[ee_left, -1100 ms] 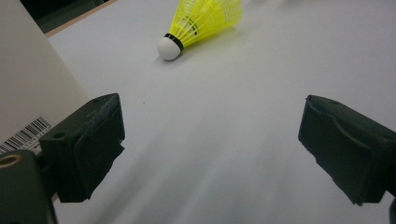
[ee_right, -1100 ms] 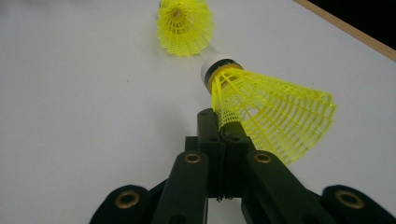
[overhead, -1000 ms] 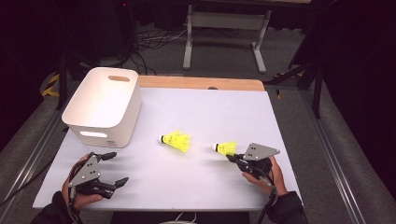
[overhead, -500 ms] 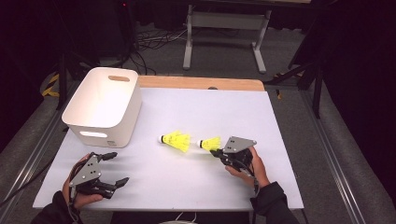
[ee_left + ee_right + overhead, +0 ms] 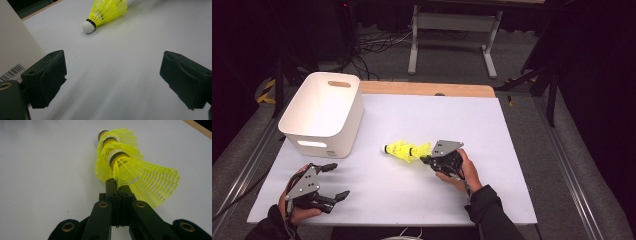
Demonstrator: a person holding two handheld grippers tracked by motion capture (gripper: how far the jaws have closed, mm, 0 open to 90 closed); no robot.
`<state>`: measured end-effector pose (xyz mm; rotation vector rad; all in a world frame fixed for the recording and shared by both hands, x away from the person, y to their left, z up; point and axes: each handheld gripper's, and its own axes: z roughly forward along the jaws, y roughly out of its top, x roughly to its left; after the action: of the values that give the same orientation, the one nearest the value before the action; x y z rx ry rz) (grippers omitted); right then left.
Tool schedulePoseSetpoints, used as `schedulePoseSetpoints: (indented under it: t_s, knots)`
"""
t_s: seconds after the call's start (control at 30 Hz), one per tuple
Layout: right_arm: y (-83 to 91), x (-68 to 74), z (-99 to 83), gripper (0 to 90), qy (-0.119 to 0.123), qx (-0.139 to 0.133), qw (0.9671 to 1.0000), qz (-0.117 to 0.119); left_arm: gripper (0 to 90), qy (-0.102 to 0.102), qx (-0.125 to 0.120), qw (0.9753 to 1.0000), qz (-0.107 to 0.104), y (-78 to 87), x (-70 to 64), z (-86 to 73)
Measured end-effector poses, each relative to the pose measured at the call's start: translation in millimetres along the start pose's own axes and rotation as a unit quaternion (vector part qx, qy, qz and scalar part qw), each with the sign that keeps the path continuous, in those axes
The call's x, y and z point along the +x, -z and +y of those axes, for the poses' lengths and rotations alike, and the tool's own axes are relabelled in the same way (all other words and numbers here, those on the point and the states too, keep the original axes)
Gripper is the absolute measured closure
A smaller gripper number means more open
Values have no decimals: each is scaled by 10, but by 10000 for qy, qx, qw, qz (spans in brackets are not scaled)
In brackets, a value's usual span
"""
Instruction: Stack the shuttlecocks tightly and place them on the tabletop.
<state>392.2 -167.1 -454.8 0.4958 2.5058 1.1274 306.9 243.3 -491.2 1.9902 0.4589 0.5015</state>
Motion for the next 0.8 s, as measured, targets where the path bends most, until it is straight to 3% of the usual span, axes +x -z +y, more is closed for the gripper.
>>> schedulePoseSetpoints:
  t_s: [0.2,0.8]
  knots:
    - [-144,-2,80,896,-15,57,9999,99,79,12,-33,10000,-41,12,11,-6]
    - [-340,-15,202,886,21,117,9998,185,81,-16,-49,9999,-141,10,-5,-2]
